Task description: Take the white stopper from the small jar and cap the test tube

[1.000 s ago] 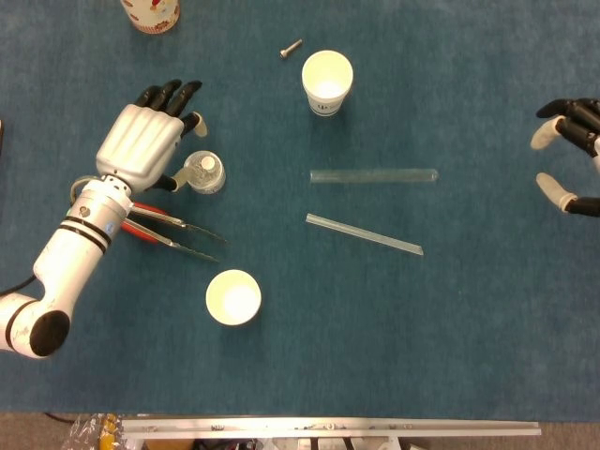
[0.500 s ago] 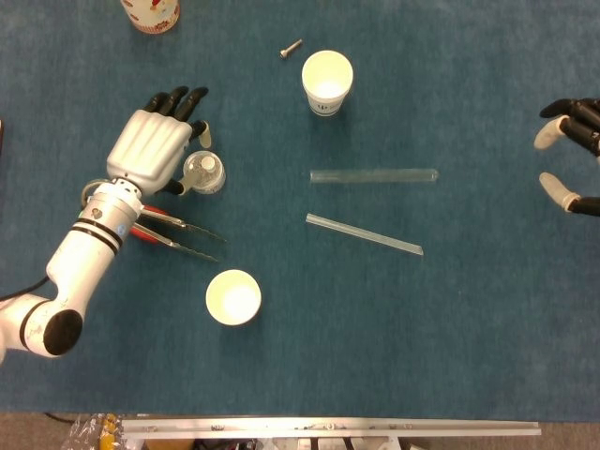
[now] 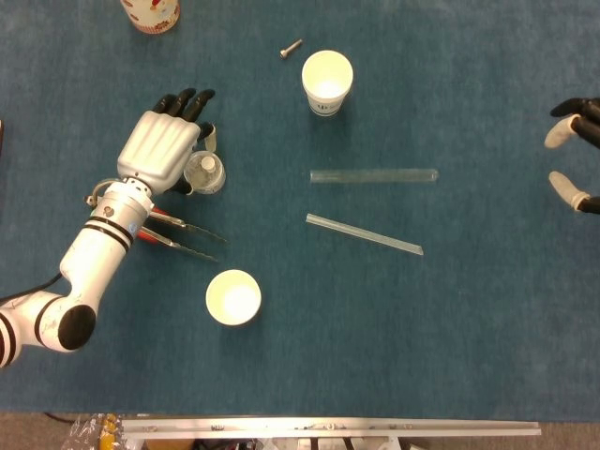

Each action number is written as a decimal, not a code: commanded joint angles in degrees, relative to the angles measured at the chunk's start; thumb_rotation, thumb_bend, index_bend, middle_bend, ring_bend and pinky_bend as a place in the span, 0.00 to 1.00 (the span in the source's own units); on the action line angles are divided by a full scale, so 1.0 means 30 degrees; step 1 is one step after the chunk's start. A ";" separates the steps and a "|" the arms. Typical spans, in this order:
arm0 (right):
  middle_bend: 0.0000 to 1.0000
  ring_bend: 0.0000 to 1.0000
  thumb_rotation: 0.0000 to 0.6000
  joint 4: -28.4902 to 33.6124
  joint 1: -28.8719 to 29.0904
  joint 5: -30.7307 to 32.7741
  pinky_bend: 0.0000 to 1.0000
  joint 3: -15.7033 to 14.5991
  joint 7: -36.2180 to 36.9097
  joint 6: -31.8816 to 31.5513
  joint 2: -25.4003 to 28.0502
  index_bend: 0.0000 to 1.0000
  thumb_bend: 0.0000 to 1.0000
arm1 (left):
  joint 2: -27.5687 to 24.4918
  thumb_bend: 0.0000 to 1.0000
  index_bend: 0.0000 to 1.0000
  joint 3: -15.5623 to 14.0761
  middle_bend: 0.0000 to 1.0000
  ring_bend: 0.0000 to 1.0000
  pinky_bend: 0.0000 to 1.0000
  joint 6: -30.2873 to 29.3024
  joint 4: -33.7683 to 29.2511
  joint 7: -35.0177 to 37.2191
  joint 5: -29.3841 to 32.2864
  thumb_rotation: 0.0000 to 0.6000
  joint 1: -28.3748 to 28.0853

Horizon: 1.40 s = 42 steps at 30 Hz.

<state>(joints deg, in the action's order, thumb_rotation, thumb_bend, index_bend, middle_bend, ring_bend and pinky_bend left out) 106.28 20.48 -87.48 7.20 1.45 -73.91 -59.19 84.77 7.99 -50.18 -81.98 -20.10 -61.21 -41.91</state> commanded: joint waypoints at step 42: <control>0.32 0.29 1.00 -0.0160 -0.0149 -0.0065 0.40 -0.0028 0.0461 -0.0281 0.0165 0.45 0.24 | 0.0704 0.33 0.51 -0.0125 0.10 0.00 0.02 0.0259 0.0621 0.0594 0.0833 1.00 -0.0330</control>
<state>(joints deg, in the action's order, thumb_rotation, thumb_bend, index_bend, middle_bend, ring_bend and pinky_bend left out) 105.80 20.04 -87.67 7.12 2.84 -74.75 -58.70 86.88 7.60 -49.41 -80.09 -18.32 -58.73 -42.90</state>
